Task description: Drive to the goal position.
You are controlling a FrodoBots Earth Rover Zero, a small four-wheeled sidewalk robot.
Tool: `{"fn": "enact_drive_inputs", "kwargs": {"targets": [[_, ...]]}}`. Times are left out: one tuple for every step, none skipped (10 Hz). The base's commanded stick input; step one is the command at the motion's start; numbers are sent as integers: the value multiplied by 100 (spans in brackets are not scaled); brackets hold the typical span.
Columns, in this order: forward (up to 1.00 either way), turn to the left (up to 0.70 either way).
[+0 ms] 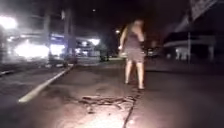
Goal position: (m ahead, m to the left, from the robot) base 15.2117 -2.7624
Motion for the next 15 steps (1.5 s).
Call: {"fn": "enact_drive_inputs", "kwargs": {"targets": [[100,-40],[100,-24],[100,0],[100,0],[100,0],[100,0],[100,0],[100,0],[100,0],[100,0],[100,26],[100,40],[100,40],[100,40],[100,34]]}}
